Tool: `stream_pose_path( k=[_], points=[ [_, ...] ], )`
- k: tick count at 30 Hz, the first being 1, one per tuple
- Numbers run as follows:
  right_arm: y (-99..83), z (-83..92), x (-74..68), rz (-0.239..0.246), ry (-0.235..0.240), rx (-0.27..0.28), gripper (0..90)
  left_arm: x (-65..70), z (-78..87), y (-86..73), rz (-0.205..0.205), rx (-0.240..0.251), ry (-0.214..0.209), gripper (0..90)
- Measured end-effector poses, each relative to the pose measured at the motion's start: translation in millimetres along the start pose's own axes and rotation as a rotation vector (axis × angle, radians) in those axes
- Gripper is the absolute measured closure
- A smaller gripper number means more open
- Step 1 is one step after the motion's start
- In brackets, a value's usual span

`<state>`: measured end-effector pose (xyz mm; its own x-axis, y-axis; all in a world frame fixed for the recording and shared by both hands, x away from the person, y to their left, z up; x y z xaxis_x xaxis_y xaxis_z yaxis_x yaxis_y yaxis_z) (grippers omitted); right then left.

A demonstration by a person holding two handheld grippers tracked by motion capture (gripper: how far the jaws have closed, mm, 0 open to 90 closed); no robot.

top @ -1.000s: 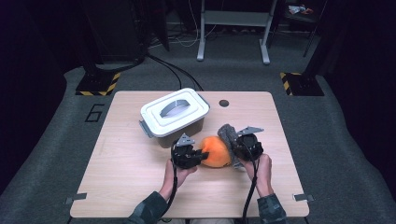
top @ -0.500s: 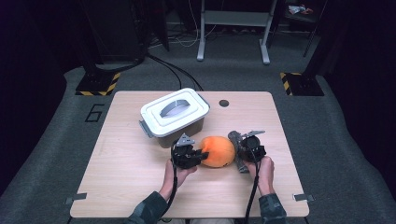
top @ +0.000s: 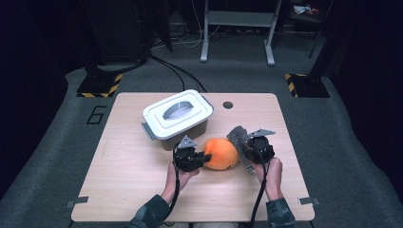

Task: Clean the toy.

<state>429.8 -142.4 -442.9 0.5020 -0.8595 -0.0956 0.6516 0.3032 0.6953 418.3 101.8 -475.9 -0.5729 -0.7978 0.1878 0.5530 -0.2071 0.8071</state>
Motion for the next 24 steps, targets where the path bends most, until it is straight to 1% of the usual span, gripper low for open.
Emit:
stream_pose_path(
  k=[2, 4, 5, 6, 8, 9, 11, 12, 13, 14, 15, 16, 18, 19, 20, 22, 23, 24],
  points=[
    [5.2, 7.0, -9.8, 0.022, 0.022, 0.024, 73.7, -1.3, 0.2, -0.2, 0.004, -0.001, 0.000, 73.9],
    [8.4, 9.7, -17.6, 0.048, 0.038, 0.036, 73.7, -2.4, 0.5, -0.5, 0.013, -0.001, 0.003, 73.7],
    [9.4, 9.8, -20.6, 0.051, 0.045, 0.038, 73.7, -3.0, 0.4, -0.6, 0.012, -0.002, 0.005, 73.8],
    [10.0, 9.0, -22.4, 0.055, 0.053, 0.041, 73.7, -3.6, 0.4, -0.9, 0.015, 0.000, 0.006, 73.7],
    [10.8, 9.1, -23.1, 0.063, 0.043, 0.051, 73.8, -4.4, 0.4, -1.2, 0.013, -0.001, 0.008, 73.7],
    [12.0, 12.2, -21.8, 0.058, 0.049, 0.081, 73.8, -4.3, 0.4, -1.2, 0.012, -0.002, 0.006, 73.7],
    [13.3, 16.1, -22.2, 0.061, 0.048, 0.101, 73.8, -3.7, 0.4, -1.1, 0.008, -0.003, 0.005, 73.7],
    [14.8, 19.1, -23.9, 0.059, 0.052, 0.120, 73.8, -3.6, 0.2, -1.1, 0.008, -0.002, 0.004, 73.7],
    [16.3, 22.0, -25.7, 0.073, 0.066, 0.119, 73.8, -3.7, -0.1, -1.1, 0.009, -0.001, 0.003, 73.7],
    [17.6, 22.7, -27.8, 0.076, 0.082, 0.123, 73.8, -3.7, -0.1, -1.0, 0.008, 0.000, 0.005, 73.7],
    [18.7, 21.1, -29.4, 0.077, 0.097, 0.119, 73.8, -3.5, -0.2, -0.9, 0.007, 0.000, 0.004, 73.7],
    [19.2, 17.4, -30.5, 0.079, 0.106, 0.093, 73.8, -3.2, -0.3, -0.8, 0.007, 0.000, 0.006, 73.7],
    [18.4, 7.0, -32.4, 0.077, 0.098, 0.054, 73.8, -3.5, -0.6, -0.5, -0.001, 0.001, 0.007, 73.4],
    [17.2, -0.8, -31.6, 0.091, 0.085, 0.020, 73.8, -3.5, -0.6, -0.6, 0.003, 0.000, 0.006, 72.6],
    [15.7, -5.2, -31.9, 0.081, 0.070, 0.014, 73.9, -3.9, -0.7, -0.8, 0.004, 0.001, 0.001, 71.5],
    [13.9, -8.7, -30.5, 0.075, 0.063, 0.013, 73.9, -4.9, -0.3, -2.1, 0.011, 0.015, -0.012, 65.6],
    [13.8, -8.8, -28.8, 0.069, 0.065, 0.020, 73.9, -6.2, 0.1, -2.8, 0.002, 0.015, -0.015, 61.7],
    [13.8, -8.9, -27.9, 0.067, 0.065, 0.024, 73.9, -7.6, 0.8, -3.6, -0.001, 0.014, -0.024, 59.8]
  ],
)
Point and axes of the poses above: each handheld gripper's, and its own axes: z roughly backward along the jaws, y roughly out of its top, x roughly to its right, the point moved 2 cm from there along -z, roughly forward along the jaws, and after that the axes turned 11 degrees about y, right-handed, at the moved point
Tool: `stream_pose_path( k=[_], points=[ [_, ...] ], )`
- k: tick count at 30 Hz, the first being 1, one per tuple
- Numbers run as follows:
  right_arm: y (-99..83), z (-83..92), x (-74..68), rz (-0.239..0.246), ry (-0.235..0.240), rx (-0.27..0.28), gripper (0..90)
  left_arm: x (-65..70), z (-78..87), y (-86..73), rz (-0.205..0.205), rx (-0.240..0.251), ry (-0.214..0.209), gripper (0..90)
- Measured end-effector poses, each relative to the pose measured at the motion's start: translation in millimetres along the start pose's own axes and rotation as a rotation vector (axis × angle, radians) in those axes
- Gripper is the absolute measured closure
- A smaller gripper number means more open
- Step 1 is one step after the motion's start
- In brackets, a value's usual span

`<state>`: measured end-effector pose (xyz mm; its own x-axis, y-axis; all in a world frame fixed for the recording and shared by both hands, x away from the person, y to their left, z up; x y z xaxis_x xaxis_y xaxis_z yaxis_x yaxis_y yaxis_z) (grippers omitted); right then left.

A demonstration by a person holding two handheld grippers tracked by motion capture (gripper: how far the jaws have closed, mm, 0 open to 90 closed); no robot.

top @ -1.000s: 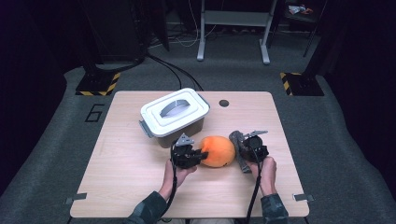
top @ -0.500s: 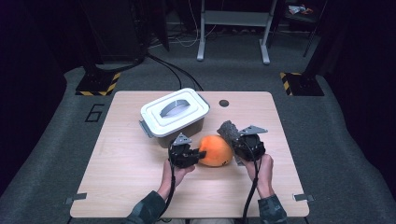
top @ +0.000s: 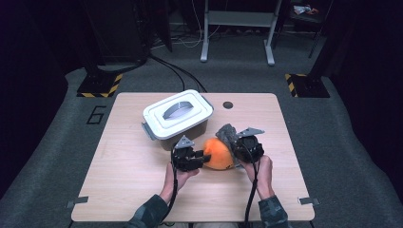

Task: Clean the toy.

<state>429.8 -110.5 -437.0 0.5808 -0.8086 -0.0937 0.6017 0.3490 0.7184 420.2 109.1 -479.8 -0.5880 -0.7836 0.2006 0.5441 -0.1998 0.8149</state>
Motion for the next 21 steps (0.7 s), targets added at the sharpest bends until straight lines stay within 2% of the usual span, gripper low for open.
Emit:
stream_pose_path(
  k=[2, 4, 6, 7, 9, 10, 12, 15, 17, 21],
  points=[
    [0.1, 0.2, 1.0, -0.014, 0.001, -0.003, 73.9, -0.2, 1.2, -1.6, -0.018, 0.007, 0.018, 54.8],
    [1.1, -0.1, 2.3, -0.003, -0.003, -0.002, 73.9, 0.7, 1.0, -2.7, -0.031, 0.004, 0.032, 50.5],
    [1.9, -0.3, 3.0, -0.009, -0.002, -0.002, 73.9, 1.7, -0.1, -4.3, -0.064, -0.002, 0.063, 47.5],
    [2.2, -0.5, 3.4, -0.011, 0.000, -0.002, 73.9, 3.3, -0.6, -4.8, -0.063, 0.002, 0.071, 46.4],
    [2.3, -0.6, 3.7, -0.012, 0.001, 0.000, 73.8, 6.3, -3.0, -4.2, -0.109, 0.000, 0.093, 45.6],
    [2.3, -0.6, 3.6, -0.013, 0.001, 0.001, 73.8, 8.1, -5.0, -4.2, -0.109, 0.001, 0.092, 46.6],
    [2.1, -0.4, 3.7, -0.016, 0.000, 0.004, 73.8, 9.2, -7.7, -4.2, -0.133, 0.000, 0.105, 51.3],
    [1.3, 1.1, 5.1, -0.019, 0.008, 0.014, 73.8, 11.1, -9.6, -5.0, -0.148, -0.006, 0.116, 65.4],
    [0.9, 3.0, 5.5, -0.021, 0.010, 0.024, 73.8, 10.9, -9.4, -4.1, -0.134, -0.005, 0.114, 73.0],
    [1.2, 10.6, 4.1, -0.022, 0.007, 0.055, 73.8, 9.7, -7.5, -0.1, -0.082, -0.007, 0.085, 77.8]
  ],
)
Point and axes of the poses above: each handheld gripper's, and its own axes: z roughly backward along the jaws, y roughly out of its top, x roughly to its right, the point moved 2 cm from there along -z, roughly forward along the jaws, and after that the axes turned 11 degrees about y, right-handed, at the moved point
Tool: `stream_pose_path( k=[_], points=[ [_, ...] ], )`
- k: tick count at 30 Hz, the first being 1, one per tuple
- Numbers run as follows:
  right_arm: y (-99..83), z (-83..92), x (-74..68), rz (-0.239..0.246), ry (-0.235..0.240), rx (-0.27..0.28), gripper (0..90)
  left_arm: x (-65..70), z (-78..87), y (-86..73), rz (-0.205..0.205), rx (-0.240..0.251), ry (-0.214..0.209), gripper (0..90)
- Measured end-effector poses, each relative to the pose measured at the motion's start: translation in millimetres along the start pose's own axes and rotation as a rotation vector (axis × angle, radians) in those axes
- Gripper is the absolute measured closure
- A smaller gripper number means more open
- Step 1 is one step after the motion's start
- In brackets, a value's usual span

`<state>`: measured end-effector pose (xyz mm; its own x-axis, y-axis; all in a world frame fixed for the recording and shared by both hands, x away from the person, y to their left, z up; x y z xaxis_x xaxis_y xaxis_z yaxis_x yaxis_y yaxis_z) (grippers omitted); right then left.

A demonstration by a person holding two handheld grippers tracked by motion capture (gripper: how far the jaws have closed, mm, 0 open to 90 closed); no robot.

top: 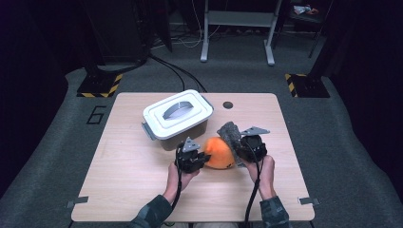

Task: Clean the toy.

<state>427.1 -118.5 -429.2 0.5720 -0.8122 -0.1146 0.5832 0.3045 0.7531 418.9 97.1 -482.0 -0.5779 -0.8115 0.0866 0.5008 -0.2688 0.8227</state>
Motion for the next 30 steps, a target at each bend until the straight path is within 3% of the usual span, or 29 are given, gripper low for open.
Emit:
stream_pose_path(
  k=[1, 2, 6, 10, 14, 16, 18, 26, 30],
  points=[
    [0.3, 2.3, -0.9, -0.010, 0.000, 0.005, 73.8, 0.3, 0.7, 1.1, 0.028, -0.002, -0.013, 78.2],
    [0.5, 4.7, -0.9, -0.002, 0.001, 0.014, 73.8, -1.5, 1.5, 2.9, 0.027, -0.001, -0.017, 78.6],
    [4.1, 15.7, -6.1, 0.023, 0.024, 0.044, 73.8, 1.6, 4.3, 8.4, 0.085, 0.002, -0.045, 79.2],
    [10.2, 21.8, -18.4, 0.052, 0.059, 0.066, 73.8, 7.7, 5.3, 11.4, 0.088, 0.003, -0.068, 78.8],
    [13.8, 15.1, -31.8, 0.088, 0.100, 0.051, 73.7, 7.7, 3.5, 11.8, 0.081, 0.003, -0.061, 78.5],
    [13.2, 6.6, -36.0, 0.100, 0.101, 0.022, 73.7, 6.7, 2.9, 11.2, 0.082, -0.006, -0.051, 78.4],
    [11.8, -1.7, -37.4, 0.107, 0.073, 0.006, 73.8, 4.3, 1.5, 9.6, 0.075, -0.006, -0.045, 78.3],
    [4.5, -6.3, -21.9, 0.055, 0.027, -0.015, 73.8, -1.9, 0.2, 5.9, 0.100, -0.012, -0.037, 78.2],
    [-4.1, -9.4, -3.6, 0.009, 0.012, -0.027, 73.8, -3.0, -0.6, 5.0, 0.099, -0.014, -0.034, 78.1]
  ],
)
Point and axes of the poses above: each handheld gripper's, and its own axes: z roughly backward along the jaws, y roughly out of its top, x roughly to its right, the point moved 2 cm from there along -z, roughly forward along the jaws, and after that the axes turned 11 degrees about y, right-handed, at the moved point
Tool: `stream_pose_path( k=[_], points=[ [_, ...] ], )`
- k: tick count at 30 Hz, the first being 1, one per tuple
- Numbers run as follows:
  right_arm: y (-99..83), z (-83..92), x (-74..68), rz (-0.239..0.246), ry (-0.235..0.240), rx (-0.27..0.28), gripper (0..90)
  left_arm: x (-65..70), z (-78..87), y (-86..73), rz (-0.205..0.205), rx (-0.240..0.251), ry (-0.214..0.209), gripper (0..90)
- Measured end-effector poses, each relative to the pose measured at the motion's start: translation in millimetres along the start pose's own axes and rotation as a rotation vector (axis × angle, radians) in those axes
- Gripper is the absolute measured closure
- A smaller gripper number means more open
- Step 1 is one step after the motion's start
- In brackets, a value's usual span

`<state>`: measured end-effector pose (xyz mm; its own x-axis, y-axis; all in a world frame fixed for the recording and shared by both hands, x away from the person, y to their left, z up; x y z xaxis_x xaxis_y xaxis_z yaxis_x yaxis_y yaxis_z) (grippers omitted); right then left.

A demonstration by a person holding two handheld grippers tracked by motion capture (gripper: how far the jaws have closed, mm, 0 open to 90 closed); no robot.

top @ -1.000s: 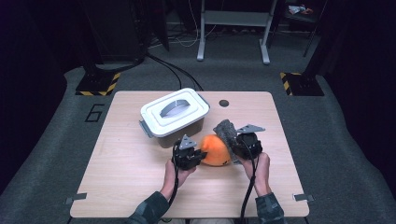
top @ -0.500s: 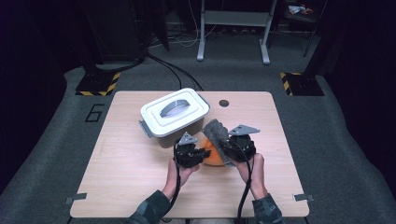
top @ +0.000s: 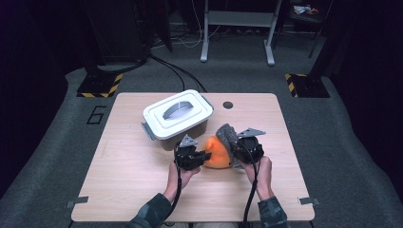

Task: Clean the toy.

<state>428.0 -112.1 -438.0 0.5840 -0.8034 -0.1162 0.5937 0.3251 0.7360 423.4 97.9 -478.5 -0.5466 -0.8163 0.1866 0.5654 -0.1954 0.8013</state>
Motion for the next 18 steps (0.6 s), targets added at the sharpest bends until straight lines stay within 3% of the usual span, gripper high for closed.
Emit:
stream_pose_path(
  k=[5, 9, 12, 15, 18],
  points=[
    [-11.8, -5.1, 20.0, -0.064, -0.030, -0.027, 73.8, 0.6, -0.4, -0.5, -0.004, -0.002, -0.007, 78.0],
    [-23.7, -13.7, 33.8, -0.102, -0.070, -0.086, 73.8, 0.1, -0.5, -0.9, -0.001, -0.001, -0.009, 78.0],
    [-32.7, -21.9, 43.7, -0.113, -0.074, -0.130, 73.7, -0.1, -0.2, -1.0, -0.005, 0.002, -0.008, 78.0],
    [-32.5, -19.0, 44.0, -0.112, -0.079, -0.119, 73.8, -0.1, 0.4, -0.8, -0.008, 0.003, -0.005, 77.9],
    [-22.6, -5.1, 36.4, -0.100, -0.079, -0.067, 73.8, -0.5, 1.0, -0.8, -0.003, 0.001, -0.005, 78.0]
  ],
)
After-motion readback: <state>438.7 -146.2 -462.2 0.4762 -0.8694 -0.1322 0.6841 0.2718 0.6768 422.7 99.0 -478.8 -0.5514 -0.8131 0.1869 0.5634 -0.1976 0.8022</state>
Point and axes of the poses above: each handheld gripper's, and its own axes: z roughly backward along the jaws, y roughly out of its top, x roughly to its right, the point moved 2 cm from there along -z, roughly forward along the jaws, and after that the axes turned 11 degrees about y, right-handed, at the moved point
